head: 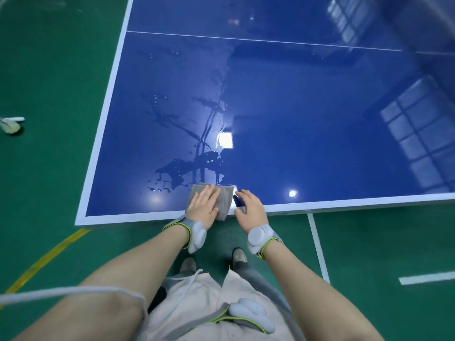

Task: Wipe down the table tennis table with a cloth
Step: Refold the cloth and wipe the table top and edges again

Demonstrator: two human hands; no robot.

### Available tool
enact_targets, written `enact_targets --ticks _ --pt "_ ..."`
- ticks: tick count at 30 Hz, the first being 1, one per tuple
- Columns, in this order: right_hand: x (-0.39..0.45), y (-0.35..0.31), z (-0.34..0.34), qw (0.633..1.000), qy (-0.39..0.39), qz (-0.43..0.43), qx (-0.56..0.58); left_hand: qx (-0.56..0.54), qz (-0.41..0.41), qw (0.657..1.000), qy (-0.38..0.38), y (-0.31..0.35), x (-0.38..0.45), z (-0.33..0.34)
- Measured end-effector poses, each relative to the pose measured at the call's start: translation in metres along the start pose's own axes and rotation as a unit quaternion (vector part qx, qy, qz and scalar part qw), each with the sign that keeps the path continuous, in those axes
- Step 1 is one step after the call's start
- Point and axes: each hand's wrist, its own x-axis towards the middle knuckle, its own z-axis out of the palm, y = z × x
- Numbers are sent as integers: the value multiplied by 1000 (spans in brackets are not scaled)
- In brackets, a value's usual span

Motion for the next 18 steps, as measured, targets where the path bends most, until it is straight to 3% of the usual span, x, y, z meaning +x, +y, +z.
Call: enact_targets --ticks 6,11,13,18 --pt "-12 -7 16 999 14 16 -48 3 -67 997 26 -55 5 -38" --pt "-12 -20 31 996 4 33 -84 -39 -67 995 70 -65 -5 -45" --pt "-12 -25 34 996 8 40 -84 -51 -28 996 73 -55 -10 -37" --pt "-14 -31 39 995 6 56 -84 13 98 994 -39 -33 -18 -25"
